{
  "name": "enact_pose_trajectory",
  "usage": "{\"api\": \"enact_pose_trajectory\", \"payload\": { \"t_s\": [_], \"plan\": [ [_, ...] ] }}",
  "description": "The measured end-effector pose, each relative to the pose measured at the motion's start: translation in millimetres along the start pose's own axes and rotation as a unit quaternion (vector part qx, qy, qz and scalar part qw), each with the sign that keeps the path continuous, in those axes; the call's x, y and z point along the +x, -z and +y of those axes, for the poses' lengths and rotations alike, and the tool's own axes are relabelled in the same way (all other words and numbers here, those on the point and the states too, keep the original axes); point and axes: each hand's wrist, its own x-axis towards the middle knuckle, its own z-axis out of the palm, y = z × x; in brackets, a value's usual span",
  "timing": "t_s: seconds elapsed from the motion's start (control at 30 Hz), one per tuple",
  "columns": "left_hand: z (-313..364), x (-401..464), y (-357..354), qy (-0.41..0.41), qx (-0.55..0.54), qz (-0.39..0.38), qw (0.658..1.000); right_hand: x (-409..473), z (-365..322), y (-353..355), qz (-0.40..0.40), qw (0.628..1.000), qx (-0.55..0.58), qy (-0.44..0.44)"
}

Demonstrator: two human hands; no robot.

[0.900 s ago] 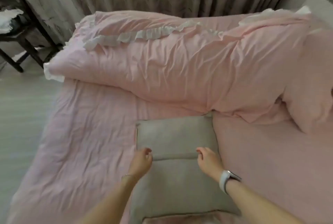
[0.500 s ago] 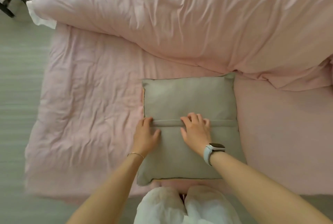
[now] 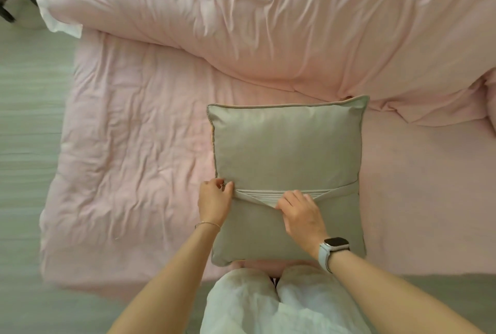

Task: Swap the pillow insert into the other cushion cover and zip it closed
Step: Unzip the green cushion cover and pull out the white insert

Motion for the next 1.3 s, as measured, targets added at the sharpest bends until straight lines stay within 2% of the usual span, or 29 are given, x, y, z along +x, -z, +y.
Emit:
{"api": "enact_pose_trajectory", "payload": {
  "t_s": [0.17,0.37,0.47,0.63,0.7,0.8,0.9,1.03,1.13,1.23,1.3],
  "plan": [
    [-4.6,-3.1,1.0,0.04,-0.055,0.001,0.998,-7.6,-3.0,-3.0,0.035,0.985,0.109,-0.127],
    [-9.1,-7.3,1.2,0.031,-0.053,0.012,0.998,4.2,0.2,-3.0,-0.005,0.958,0.196,-0.209],
    [-1.3,-2.6,2.0,0.024,-0.016,0.014,0.999,11.6,3.0,-4.6,-0.017,0.956,0.194,-0.218],
    [10.5,11.6,5.9,0.096,-0.018,-0.016,0.995,18.0,1.2,-8.8,0.031,0.977,0.1,-0.186],
    [8.1,13.2,7.1,0.095,0.002,-0.024,0.995,17.1,0.9,-7.8,0.035,0.983,0.078,-0.164],
    [0.1,12.0,9.5,0.071,0.054,-0.045,0.995,9.5,7.1,-7.4,0.008,0.993,0.053,-0.109],
    [-2.3,9.9,12.2,0.062,0.061,-0.076,0.993,-2.4,15.7,-7.2,-0.088,0.995,0.015,-0.036],
    [2.4,12.0,21.0,0.034,0.071,-0.096,0.992,-4.7,19.4,-2.7,-0.194,0.979,-0.048,-0.025],
    [18.1,5.5,22.4,-0.045,0.126,-0.104,0.985,3.6,17.5,2.9,-0.25,0.966,-0.053,-0.034],
    [43.1,-10.4,1.6,-0.141,0.143,-0.112,0.973,8.5,23.8,1.7,-0.252,0.962,0.071,-0.072],
    [54.8,-19.1,-17.7,-0.179,0.135,-0.121,0.967,8.9,27.3,4.9,-0.164,0.96,0.182,-0.135]
  ]
}}
